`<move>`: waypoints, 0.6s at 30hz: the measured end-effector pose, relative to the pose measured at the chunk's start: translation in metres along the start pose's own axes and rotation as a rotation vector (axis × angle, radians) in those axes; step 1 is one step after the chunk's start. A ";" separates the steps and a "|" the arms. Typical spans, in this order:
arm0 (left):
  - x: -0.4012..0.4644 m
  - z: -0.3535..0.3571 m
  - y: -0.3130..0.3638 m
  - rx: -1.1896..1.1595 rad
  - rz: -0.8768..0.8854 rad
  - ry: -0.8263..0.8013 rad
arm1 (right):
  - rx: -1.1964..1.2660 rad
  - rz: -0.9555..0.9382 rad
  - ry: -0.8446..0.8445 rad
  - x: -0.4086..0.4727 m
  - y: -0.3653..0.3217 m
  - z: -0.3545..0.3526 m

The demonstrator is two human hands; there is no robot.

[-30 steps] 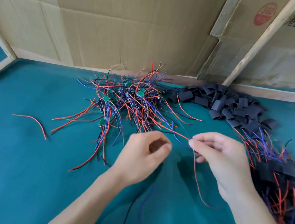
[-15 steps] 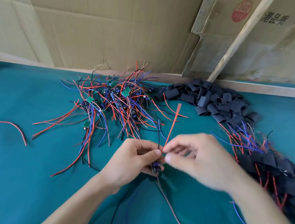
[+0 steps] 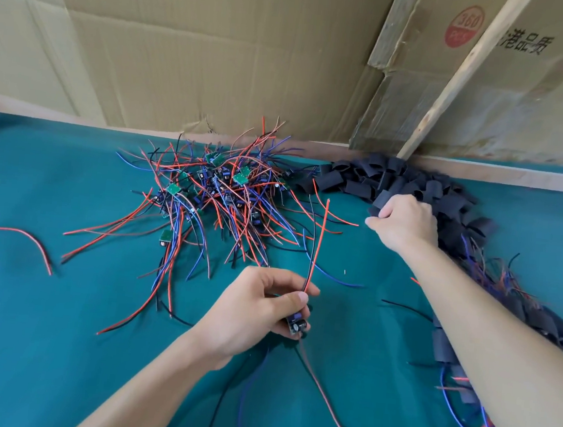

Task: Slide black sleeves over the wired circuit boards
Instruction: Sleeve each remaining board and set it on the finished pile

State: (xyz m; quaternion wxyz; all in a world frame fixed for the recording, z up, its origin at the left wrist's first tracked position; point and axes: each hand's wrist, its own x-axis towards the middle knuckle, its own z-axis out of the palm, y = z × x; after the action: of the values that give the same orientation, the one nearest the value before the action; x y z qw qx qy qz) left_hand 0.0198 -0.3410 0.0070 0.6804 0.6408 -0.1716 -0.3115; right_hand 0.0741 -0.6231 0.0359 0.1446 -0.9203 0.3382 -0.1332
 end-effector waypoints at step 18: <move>-0.001 0.007 0.002 -0.047 0.076 0.128 | 0.748 -0.373 -0.258 -0.166 -0.028 -0.015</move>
State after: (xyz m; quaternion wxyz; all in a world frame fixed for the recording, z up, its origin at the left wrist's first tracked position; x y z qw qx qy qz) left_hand 0.0150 -0.3460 0.0104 0.7160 0.6364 -0.1449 -0.2478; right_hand -0.0365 -0.4958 0.0358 0.4825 -0.8590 0.0739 -0.1545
